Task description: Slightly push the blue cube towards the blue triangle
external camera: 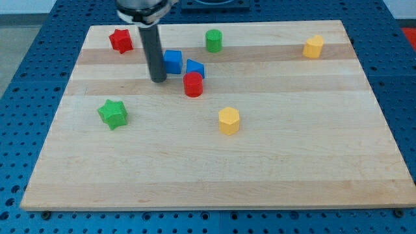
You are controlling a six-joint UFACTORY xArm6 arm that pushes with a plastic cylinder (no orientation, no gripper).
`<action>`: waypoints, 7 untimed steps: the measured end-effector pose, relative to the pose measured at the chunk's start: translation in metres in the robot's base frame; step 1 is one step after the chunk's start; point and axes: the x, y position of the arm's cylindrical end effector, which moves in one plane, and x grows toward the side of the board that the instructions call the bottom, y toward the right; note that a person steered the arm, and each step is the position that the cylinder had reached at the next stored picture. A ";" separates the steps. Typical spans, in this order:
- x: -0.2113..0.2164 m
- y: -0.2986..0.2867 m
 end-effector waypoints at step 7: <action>-0.072 0.079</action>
